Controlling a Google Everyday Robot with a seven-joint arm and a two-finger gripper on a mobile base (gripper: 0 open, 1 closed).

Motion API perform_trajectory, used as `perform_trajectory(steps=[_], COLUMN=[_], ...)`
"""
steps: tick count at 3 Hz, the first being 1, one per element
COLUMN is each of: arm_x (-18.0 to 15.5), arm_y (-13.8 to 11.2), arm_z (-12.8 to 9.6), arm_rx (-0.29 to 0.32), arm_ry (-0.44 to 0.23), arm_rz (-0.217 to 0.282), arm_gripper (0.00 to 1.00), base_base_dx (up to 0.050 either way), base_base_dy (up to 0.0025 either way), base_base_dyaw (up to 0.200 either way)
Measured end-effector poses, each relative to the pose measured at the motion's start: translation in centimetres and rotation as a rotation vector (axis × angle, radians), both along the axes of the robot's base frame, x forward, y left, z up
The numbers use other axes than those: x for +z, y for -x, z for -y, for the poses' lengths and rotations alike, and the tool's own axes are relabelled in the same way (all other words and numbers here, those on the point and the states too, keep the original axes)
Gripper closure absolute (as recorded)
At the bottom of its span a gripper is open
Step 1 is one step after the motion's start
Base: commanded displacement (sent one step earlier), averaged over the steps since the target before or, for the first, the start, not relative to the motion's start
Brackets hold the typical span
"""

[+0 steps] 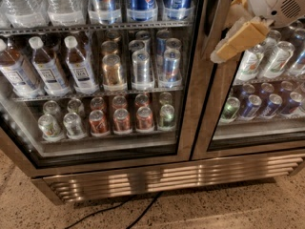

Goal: Open left fridge door

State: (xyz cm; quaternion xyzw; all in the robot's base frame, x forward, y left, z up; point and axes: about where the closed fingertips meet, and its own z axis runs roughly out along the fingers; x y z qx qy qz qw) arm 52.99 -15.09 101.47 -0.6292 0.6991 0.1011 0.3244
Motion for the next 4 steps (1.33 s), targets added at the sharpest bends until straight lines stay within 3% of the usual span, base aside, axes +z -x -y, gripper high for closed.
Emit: perform_trajectory(steps=[1, 3, 4], arm_x=[0.15, 0.14, 0.14], arm_y=[-0.05, 0.54, 0.76], arm_z=[-0.27, -0.25, -0.27], arm_rx=[0.012, 0.013, 0.013], arm_ry=[-0.019, -0.019, -0.019], arm_rz=[-0.005, -0.005, -0.005], arm_gripper=[0.4, 0.27, 0.42], base_base_dx=[0.0, 0.0, 0.0], base_base_dy=[0.0, 0.0, 0.0], base_base_dyaw=[0.0, 0.0, 0.0])
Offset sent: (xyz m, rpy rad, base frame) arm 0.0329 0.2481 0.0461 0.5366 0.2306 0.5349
